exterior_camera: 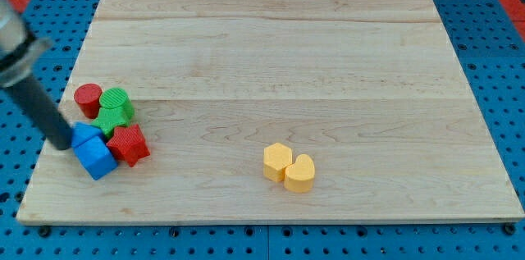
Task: Slide the blue cube into the triangle
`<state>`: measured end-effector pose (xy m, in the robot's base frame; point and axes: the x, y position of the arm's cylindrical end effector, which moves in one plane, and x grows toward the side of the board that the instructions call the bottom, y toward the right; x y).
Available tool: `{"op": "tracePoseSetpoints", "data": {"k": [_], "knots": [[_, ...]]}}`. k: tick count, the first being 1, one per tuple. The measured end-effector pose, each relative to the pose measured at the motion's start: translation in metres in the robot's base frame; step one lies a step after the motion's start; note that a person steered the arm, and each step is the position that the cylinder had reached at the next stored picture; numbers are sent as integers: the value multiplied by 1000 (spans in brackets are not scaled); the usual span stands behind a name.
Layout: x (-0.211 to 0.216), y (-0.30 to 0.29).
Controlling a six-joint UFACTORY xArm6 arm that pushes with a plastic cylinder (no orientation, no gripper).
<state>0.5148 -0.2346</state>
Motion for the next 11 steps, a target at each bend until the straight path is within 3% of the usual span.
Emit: {"op": "tracePoseSetpoints", "data": {"k": [2,3,4,5,7,11], "knots": [[10,68],[10,29],[8,-50],[40,-69],[51,71],[79,36]]}}
